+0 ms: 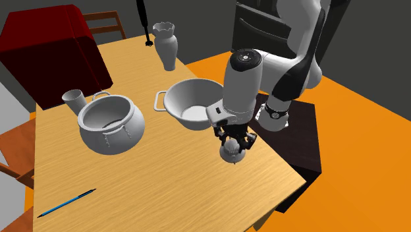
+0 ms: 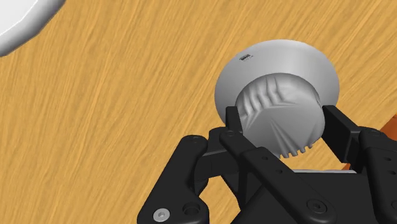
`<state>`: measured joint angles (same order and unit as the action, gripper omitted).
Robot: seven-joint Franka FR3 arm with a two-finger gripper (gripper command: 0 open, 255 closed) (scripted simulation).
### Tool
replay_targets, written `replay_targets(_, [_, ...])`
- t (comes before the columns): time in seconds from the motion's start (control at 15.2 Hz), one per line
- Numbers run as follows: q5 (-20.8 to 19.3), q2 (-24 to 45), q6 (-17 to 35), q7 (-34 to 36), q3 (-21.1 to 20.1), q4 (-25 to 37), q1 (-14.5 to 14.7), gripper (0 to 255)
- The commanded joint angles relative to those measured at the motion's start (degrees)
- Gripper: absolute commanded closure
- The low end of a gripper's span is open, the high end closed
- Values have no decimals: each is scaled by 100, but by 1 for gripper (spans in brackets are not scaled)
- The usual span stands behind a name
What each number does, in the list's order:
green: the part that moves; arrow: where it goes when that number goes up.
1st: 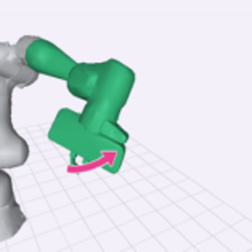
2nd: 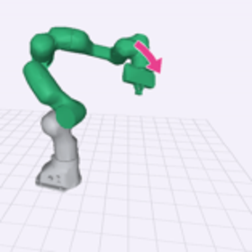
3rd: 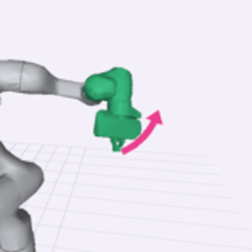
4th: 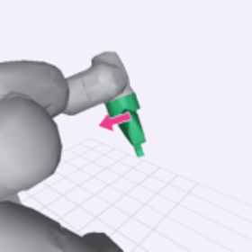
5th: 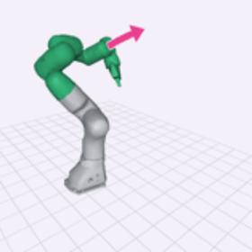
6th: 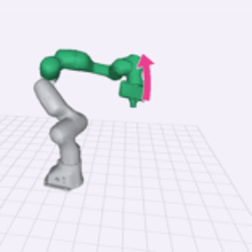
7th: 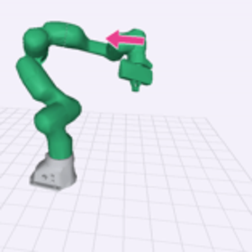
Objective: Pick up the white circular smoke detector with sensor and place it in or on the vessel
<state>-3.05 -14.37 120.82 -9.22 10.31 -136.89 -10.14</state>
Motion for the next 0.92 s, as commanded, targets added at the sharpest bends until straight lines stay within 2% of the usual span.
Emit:
replay_targets(0.0, [-4,-57,-160,4,-7,102,0,255])
replay_targets(0.86, [-16,-360,-1202,27,-58,843,5,255])
